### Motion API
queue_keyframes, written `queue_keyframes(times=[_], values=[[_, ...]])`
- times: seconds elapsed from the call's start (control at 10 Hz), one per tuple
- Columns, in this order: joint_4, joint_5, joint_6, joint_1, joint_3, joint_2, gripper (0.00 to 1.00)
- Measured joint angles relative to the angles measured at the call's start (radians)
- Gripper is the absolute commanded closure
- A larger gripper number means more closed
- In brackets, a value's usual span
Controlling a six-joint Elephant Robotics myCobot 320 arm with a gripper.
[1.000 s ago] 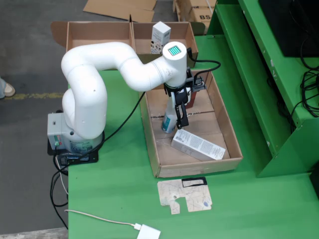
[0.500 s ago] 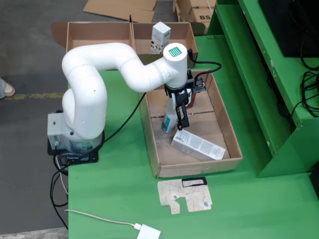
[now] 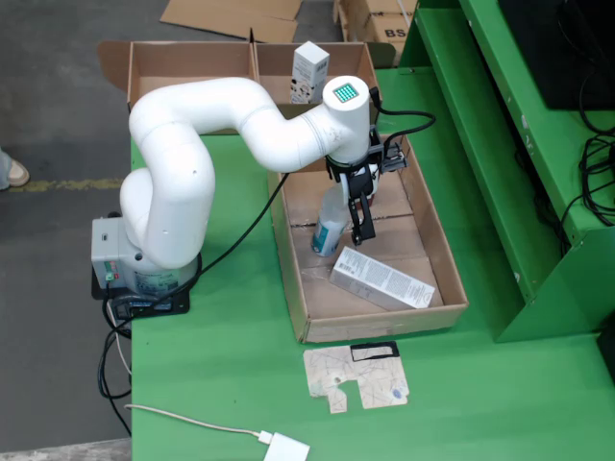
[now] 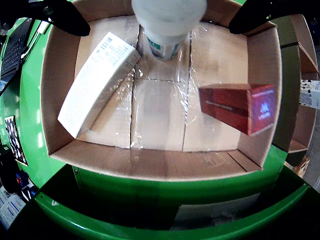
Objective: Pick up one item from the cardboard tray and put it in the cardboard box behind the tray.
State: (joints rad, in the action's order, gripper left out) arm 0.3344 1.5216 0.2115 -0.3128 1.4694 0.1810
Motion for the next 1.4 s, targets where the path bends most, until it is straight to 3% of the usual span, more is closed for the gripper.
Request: queue_keyframes(times=[1.4], values=[[-0.022,0.005,0.000,-0.002,-0.064,0.044,0.00]])
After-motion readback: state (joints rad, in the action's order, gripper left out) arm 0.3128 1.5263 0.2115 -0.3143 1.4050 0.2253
